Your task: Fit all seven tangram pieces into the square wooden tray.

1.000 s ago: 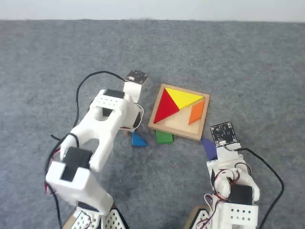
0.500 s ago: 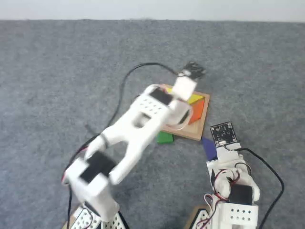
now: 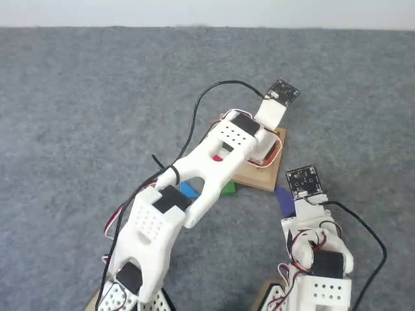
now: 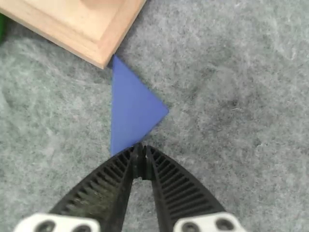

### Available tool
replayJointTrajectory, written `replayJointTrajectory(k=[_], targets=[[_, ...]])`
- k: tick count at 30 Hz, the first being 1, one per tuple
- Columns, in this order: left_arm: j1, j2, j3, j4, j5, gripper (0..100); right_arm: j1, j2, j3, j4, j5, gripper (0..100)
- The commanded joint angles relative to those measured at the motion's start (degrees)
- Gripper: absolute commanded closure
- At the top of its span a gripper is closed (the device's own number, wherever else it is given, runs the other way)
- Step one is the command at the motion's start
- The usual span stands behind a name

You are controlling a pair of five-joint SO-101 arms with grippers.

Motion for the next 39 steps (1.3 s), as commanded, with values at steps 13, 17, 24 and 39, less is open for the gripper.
replayJointTrajectory(k=[13, 17, 24, 39], targets=[[-3.16, -2.64, -1.63, 0.79, -0.18, 85, 0.48, -1.19, 1.14, -0.31, -0.09, 99.1], [-2.55, -5.63, -1.54, 3.08, -2.2, 85, 0.48, -1.19, 1.14, -0.31, -0.09, 99.1], [-2.2, -13.27, 2.86, 4.31, -3.87, 85, 0.48, -1.19, 1.14, -0.31, -0.09, 99.1], [-5.1, -15.38, 14.46, -9.41, -5.98, 85, 0.48, -1.19, 1.14, -0.31, -0.09, 99.1]])
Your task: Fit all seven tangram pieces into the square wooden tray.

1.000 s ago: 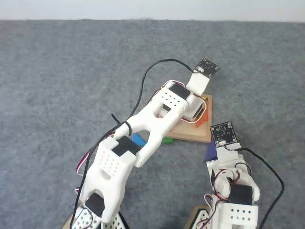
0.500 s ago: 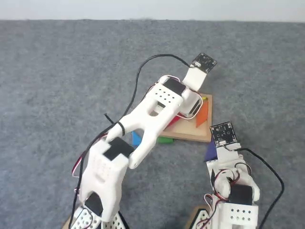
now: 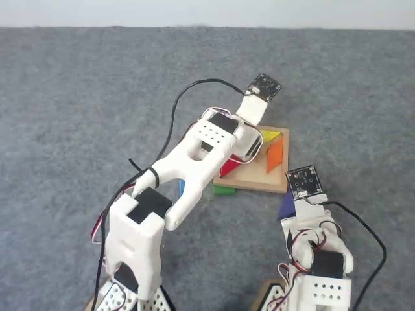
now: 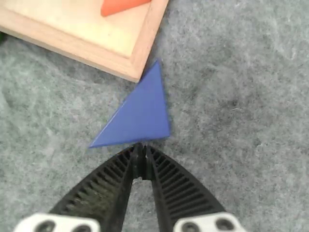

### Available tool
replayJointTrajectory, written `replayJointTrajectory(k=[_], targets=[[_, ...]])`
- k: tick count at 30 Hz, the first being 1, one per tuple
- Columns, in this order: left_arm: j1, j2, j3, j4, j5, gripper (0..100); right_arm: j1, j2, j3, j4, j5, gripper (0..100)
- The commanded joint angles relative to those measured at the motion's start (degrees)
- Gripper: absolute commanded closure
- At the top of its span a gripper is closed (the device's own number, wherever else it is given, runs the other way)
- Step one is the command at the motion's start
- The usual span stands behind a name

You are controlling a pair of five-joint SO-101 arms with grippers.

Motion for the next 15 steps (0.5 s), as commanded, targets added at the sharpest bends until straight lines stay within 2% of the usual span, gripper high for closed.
replayJointTrajectory(k=[1, 7, 15], targets=[[0.7, -4.13, -0.22, -1.32, -0.7, 85, 0.48, -1.19, 1.14, -0.31, -0.09, 99.1], [3.69, -4.31, 1.71, -1.32, -0.79, 85, 0.48, -1.19, 1.14, -0.31, -0.09, 99.1], [3.34, -7.82, 2.15, 1.05, -0.7, 85, 0.48, -1.19, 1.14, -0.31, -0.09, 99.1]])
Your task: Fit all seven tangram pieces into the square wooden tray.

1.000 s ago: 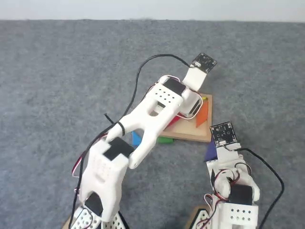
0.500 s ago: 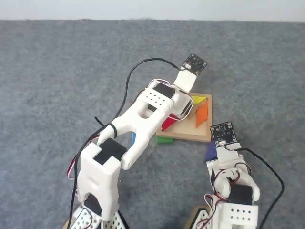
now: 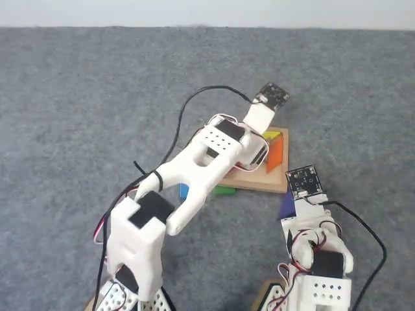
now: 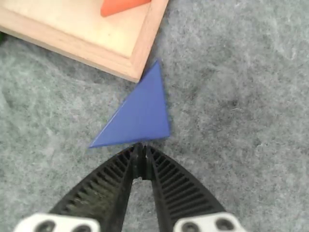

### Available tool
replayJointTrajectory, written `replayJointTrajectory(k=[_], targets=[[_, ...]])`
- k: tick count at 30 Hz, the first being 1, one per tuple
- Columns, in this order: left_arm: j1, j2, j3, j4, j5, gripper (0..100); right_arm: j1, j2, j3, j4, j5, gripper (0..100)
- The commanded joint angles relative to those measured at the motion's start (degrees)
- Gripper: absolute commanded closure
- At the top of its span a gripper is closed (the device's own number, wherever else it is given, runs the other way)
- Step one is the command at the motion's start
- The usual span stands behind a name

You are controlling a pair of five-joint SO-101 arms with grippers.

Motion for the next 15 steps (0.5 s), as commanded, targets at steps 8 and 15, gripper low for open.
replayJointTrajectory(k=[8, 15], targets=[[5.36, -11.69, 8.66, -0.26, -0.79, 85, 0.48, -1.19, 1.14, -0.31, -0.09, 99.1], [6.33, -6.42, 8.31, -3.69, -0.79, 85, 0.48, -1.19, 1.14, -0.31, -0.09, 99.1]])
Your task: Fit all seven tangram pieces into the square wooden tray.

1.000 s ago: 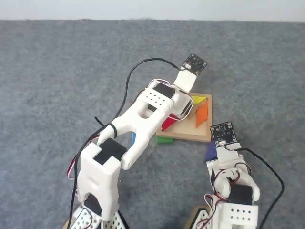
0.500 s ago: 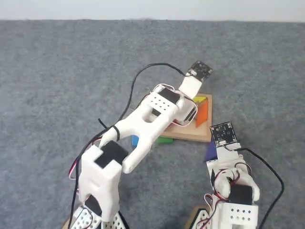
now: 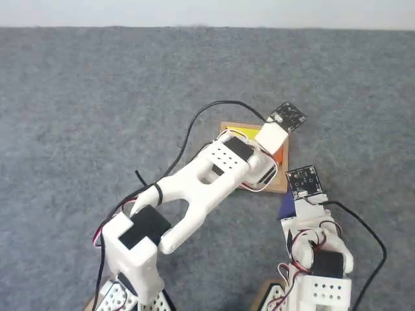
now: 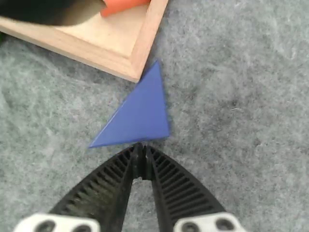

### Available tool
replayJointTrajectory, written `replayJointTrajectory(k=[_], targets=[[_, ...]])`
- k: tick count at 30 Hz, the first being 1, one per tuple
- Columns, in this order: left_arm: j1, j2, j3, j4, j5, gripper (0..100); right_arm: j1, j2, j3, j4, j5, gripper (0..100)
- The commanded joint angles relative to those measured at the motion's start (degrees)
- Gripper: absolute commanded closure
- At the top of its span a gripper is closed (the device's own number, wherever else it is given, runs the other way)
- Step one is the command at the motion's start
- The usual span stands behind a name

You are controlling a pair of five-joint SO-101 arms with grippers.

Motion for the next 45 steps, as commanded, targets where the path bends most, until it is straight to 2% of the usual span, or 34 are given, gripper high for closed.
replayJointTrajectory(k=[1, 7, 13, 22, 27, 31, 35, 37, 41, 45], targets=[[0.09, 1.58, -2.42, -2.46, -0.44, 85, 0.48, -1.19, 1.14, -0.31, -0.09, 99.1], [0.09, 8.97, -10.68, -3.6, -0.44, 85, 0.48, -1.19, 1.14, -0.31, -0.09, 99.1], [0.18, 14.77, -19.47, 1.67, -0.44, 85, 0.48, -1.19, 1.14, -0.31, -0.09, 99.1], [0.0, 14.51, -19.56, 0.44, 0.44, 85, 0.48, -1.19, 1.14, -0.31, -0.09, 99.1], [1.05, 5.27, -12.79, -0.18, -0.53, 85, 0.48, -1.19, 1.14, -0.31, -0.09, 99.1], [1.14, -5.01, -3.47, -3.16, -0.53, 85, 0.48, -1.19, 1.14, -0.31, -0.09, 99.1], [-6.86, -10.37, 3.3, -10.46, -0.26, 85, 0.48, -1.19, 1.14, -0.31, -0.09, 99.1], [-9.41, -10.37, 4.18, -12.48, -0.26, 85, 0.48, -1.19, 1.14, -0.31, -0.09, 99.1], [-9.23, -6.59, 3.47, -18.55, -0.09, 85, 0.48, -1.19, 1.14, -0.31, -0.09, 99.1], [-8.79, 0.79, -3.21, -20.75, 0.0, 85, 0.48, -1.19, 1.14, -0.31, -0.09, 99.1]])
